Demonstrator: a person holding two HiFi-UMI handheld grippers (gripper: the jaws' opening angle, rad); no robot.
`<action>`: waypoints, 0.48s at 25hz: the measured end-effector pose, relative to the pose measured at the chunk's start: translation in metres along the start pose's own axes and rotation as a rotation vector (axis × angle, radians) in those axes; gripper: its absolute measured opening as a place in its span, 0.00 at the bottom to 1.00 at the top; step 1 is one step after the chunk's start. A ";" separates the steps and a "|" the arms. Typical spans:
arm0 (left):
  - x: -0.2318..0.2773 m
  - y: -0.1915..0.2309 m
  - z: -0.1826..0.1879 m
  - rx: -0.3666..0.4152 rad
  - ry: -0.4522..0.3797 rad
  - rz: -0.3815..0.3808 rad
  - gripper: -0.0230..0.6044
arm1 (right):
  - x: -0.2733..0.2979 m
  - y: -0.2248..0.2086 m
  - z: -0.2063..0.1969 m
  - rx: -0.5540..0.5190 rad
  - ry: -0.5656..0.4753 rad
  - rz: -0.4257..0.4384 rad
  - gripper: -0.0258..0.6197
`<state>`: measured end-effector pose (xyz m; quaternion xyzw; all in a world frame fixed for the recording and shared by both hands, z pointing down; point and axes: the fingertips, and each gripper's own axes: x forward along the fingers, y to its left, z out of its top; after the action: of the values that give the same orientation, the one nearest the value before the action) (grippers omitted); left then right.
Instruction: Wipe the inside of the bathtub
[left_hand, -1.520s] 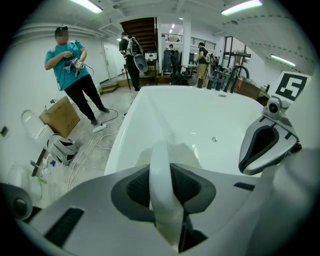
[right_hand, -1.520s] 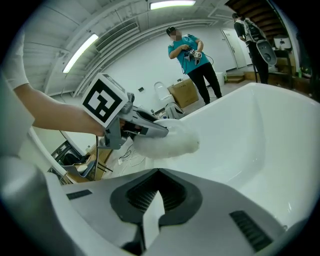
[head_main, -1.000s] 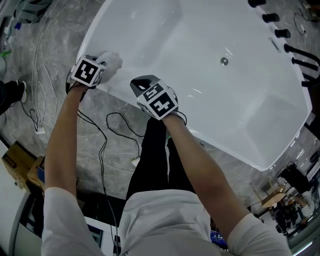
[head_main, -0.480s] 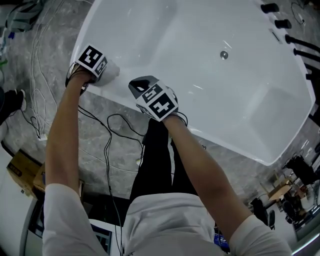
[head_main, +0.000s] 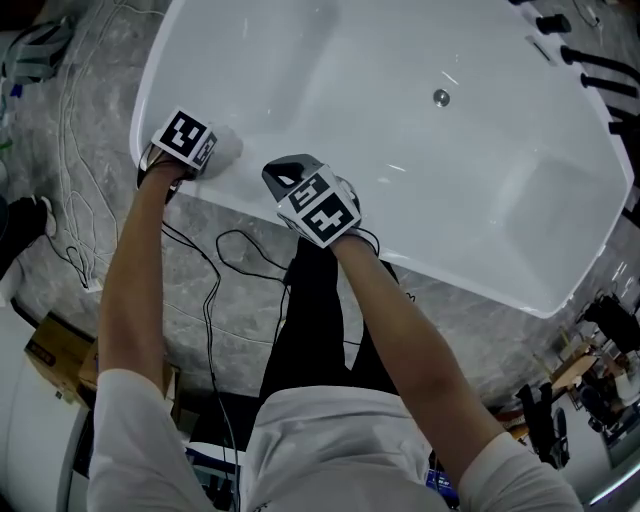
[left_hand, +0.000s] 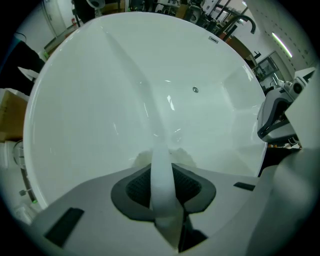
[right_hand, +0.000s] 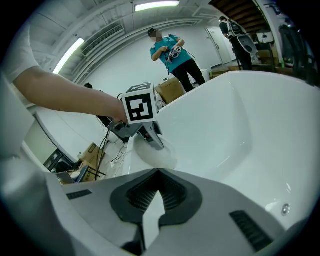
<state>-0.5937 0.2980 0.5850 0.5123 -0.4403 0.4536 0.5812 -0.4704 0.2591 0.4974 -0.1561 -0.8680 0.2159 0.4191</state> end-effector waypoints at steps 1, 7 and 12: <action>0.000 -0.005 0.001 0.003 -0.003 -0.005 0.19 | -0.002 0.000 -0.002 0.004 0.000 -0.001 0.07; 0.004 -0.034 0.009 0.036 0.012 -0.014 0.19 | -0.021 0.002 -0.022 0.012 -0.008 0.000 0.07; 0.009 -0.061 0.018 0.045 0.009 -0.029 0.19 | -0.041 -0.007 -0.045 0.018 -0.015 -0.024 0.07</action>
<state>-0.5332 0.2772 0.5837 0.5295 -0.4199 0.4573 0.5781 -0.4104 0.2459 0.4991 -0.1400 -0.8709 0.2198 0.4167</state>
